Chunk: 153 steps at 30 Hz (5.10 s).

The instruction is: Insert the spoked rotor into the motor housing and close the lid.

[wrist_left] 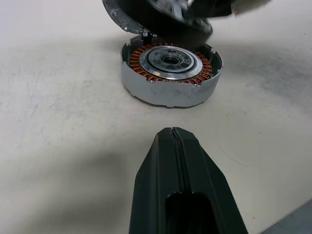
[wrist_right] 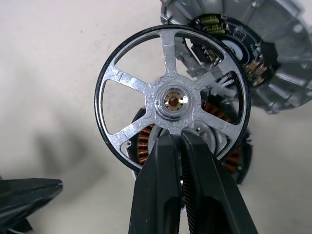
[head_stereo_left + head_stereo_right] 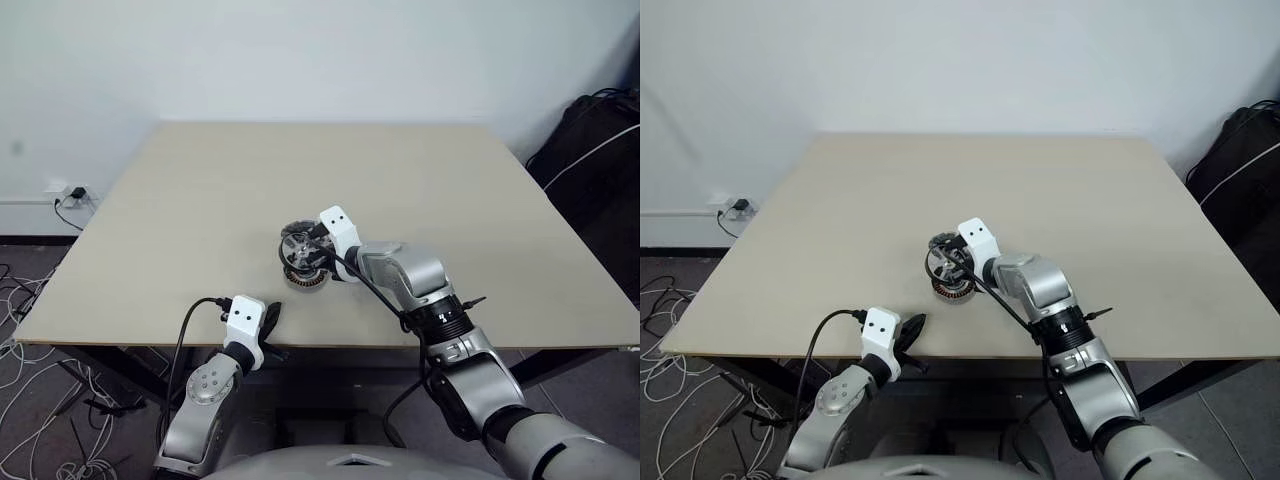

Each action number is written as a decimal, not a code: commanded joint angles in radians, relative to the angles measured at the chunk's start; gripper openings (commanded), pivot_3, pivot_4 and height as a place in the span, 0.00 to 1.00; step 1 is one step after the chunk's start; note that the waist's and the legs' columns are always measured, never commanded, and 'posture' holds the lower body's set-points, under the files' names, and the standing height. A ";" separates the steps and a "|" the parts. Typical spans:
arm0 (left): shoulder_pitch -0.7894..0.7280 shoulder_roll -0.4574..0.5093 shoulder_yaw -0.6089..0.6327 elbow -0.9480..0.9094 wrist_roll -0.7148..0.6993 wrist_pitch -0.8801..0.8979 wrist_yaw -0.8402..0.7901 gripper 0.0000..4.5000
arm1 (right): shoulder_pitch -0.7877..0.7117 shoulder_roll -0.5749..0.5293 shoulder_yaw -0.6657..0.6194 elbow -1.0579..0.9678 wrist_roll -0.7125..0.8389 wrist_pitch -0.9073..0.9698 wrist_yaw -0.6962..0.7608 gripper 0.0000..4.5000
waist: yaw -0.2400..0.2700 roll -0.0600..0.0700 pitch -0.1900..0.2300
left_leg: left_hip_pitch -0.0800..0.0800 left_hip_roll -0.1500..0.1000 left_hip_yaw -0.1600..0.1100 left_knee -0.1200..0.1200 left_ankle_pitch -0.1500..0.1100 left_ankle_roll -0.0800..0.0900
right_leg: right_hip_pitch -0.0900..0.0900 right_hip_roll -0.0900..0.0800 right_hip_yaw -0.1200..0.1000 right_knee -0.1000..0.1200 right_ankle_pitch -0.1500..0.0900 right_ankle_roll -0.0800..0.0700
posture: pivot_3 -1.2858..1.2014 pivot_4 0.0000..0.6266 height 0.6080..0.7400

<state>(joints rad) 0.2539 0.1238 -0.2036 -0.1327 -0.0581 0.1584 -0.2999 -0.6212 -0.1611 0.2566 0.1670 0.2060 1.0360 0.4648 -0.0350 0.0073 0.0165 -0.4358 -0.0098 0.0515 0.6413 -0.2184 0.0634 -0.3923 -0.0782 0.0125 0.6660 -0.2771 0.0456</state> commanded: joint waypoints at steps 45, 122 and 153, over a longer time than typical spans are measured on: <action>-0.006 -0.006 0.004 -0.017 -0.008 -0.031 0.008 0.00 | 0.050 -0.001 -0.038 -0.147 -0.010 -0.020 -0.021 0.10 | 0.007 0.000 0.000 | 0.000 0.000 0.000 0.000 0.000 0.000 | 0.000 0.000 0.000 0.000 0.000 0.000 | 0.52 0.00 1.00; 0.009 -0.058 -0.005 0.054 0.006 -0.111 0.053 0.00 | -0.124 -0.108 0.302 0.199 -0.395 -0.356 0.542 0.02 | 0.015 0.000 -0.004 | 0.002 0.000 0.000 0.004 -0.001 0.001 | 0.001 -0.004 -0.005 0.001 0.004 -0.003 | 0.52 0.00 1.00; 0.014 -0.061 -0.007 0.086 -0.005 -0.111 0.033 0.00 | 0.121 0.365 -0.303 -0.498 -0.262 0.578 -0.174 0.02 | 0.019 0.001 -0.004 | -0.010 0.000 0.000 0.004 -0.001 0.001 | -0.010 -0.003 -0.006 0.000 0.004 -0.003 | 0.52 0.00 1.00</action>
<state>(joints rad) 0.2768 0.0716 -0.2110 -0.0438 -0.0514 0.0610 -0.2632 -0.4813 0.1552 -0.0211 -0.2795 -0.0671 1.6048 0.3188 -0.0155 0.0084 0.0125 -0.4453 -0.0103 0.0517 0.6456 -0.2192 0.0646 -0.4023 -0.0816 0.0064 0.6662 -0.2727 0.0427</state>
